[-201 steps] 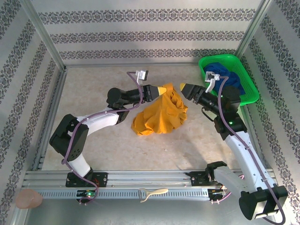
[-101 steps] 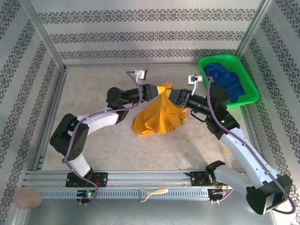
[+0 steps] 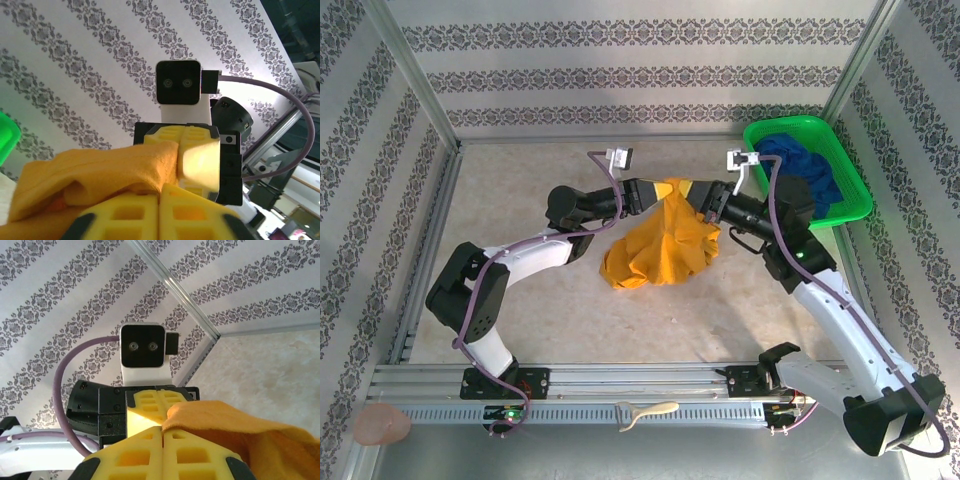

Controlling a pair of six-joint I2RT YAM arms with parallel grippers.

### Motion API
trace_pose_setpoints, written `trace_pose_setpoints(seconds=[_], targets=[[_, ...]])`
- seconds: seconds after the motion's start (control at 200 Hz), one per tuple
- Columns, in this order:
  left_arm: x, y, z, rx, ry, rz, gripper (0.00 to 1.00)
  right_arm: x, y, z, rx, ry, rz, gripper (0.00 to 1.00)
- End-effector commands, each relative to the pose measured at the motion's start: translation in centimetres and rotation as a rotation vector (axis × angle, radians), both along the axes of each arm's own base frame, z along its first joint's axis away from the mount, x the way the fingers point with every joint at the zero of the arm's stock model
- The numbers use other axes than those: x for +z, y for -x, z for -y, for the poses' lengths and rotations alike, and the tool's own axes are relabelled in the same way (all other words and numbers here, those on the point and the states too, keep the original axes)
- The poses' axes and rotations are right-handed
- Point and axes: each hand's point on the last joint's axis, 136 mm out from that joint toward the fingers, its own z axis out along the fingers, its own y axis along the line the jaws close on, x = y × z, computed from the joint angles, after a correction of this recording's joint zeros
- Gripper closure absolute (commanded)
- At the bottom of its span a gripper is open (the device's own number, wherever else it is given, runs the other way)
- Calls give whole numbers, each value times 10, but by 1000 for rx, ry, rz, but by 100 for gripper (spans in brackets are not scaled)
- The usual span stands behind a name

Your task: Fold the inside-out t-shirt

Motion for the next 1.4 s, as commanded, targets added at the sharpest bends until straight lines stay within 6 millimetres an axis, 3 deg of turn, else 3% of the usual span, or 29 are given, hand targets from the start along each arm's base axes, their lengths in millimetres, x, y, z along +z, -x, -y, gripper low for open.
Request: trace_pose_setpoints(seconds=[0.0, 0.08, 0.17, 0.39, 0.52, 0.595, 0.644, 0.669, 0.709, 0.804, 0.929, 1.014, 1.084, 1.109, 1.169, 1.249, 1.394], targets=[[-4, -18, -22, 114, -23, 27, 62, 53, 2, 15, -22, -65, 114, 100], [-18, -25, -30, 163, -84, 22, 50, 67, -1, 20, -24, -80, 122, 100], [-39, -23, -26, 188, -205, 31, 46, 74, -5, 20, -19, -84, 118, 100], [-87, -5, 6, 233, -543, 155, 37, 71, -10, 14, -15, -81, 101, 100], [-123, -17, 20, 282, -691, 169, 36, 69, -10, 10, -11, -80, 95, 100], [-147, -33, 17, 345, -763, 146, 42, 73, -8, 12, -17, -85, 102, 100], [-160, -45, 9, 407, -819, 128, 66, 80, -8, 19, -39, -90, 113, 100], [-164, -50, 5, 435, -842, 122, 83, 85, -8, 24, -57, -96, 121, 100], [-166, -56, -2, 463, -861, 110, 100, 94, -9, 33, -87, -105, 134, 100], [-142, -64, -16, 520, -832, 114, 100, 112, -16, 62, -193, -102, 153, 100], [-84, -60, -27, 520, -748, 174, 100, 118, -28, 88, -350, -38, 160, 100], [-52, -49, -25, 454, -690, 209, 100, 102, -38, 87, -359, 15, 128, 100], [-35, -38, -20, 387, -646, 225, 100, 75, -45, 78, -318, 55, 89, 48], [-33, -36, -19, 365, -636, 213, 100, 63, -49, 76, -307, 66, 65, 39], [-33, -33, -15, 307, -600, 169, 100, 25, -59, 74, -302, 96, -9, 32], [-55, -43, -15, 257, -588, -8, 100, -30, -68, 76, -321, 116, -97, 28], [-144, -63, -28, 249, -668, -363, 100, -125, -58, 71, -290, 126, -241, 27]])
